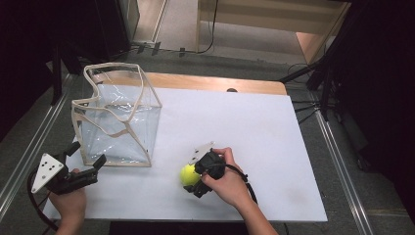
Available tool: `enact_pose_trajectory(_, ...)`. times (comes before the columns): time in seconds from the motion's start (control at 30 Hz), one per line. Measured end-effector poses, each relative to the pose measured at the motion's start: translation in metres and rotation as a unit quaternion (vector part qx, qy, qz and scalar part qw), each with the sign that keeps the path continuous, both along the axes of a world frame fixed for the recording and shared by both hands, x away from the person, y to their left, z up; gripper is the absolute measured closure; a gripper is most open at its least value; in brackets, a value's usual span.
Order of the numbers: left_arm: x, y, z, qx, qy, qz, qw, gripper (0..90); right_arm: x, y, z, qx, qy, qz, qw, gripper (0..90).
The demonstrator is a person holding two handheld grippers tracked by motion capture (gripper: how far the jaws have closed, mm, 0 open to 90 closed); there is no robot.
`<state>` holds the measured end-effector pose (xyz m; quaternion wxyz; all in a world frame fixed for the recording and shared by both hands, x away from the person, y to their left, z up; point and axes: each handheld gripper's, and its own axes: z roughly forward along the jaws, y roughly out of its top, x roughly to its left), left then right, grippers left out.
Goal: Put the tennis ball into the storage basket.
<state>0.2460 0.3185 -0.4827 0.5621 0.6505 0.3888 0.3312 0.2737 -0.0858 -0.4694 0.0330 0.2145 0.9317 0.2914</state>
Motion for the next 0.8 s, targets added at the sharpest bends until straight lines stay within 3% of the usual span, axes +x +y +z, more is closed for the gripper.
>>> enact_pose_trajectory(0.37,0.0,0.0,0.0,0.0,0.0,0.0,1.0,5.4,0.001,0.009,-0.009,-0.016,0.007,0.017,0.9997,0.6)
enact_pose_trajectory(0.6,0.0,0.0,0.0,-0.001,0.001,0.0,1.0,5.4,0.001,0.012,-0.013,-0.029,0.01,0.012,0.9995,0.9)
enact_pose_trajectory(0.67,0.0,0.0,0.0,0.0,0.0,0.0,1.0,5.4,0.001,0.013,-0.013,-0.031,0.014,0.006,0.9994,6.9)
enact_pose_trajectory(0.8,0.0,0.0,0.0,0.0,0.0,0.0,1.0,5.4,0.001,0.014,-0.015,-0.035,0.01,0.006,0.9993,7.1)
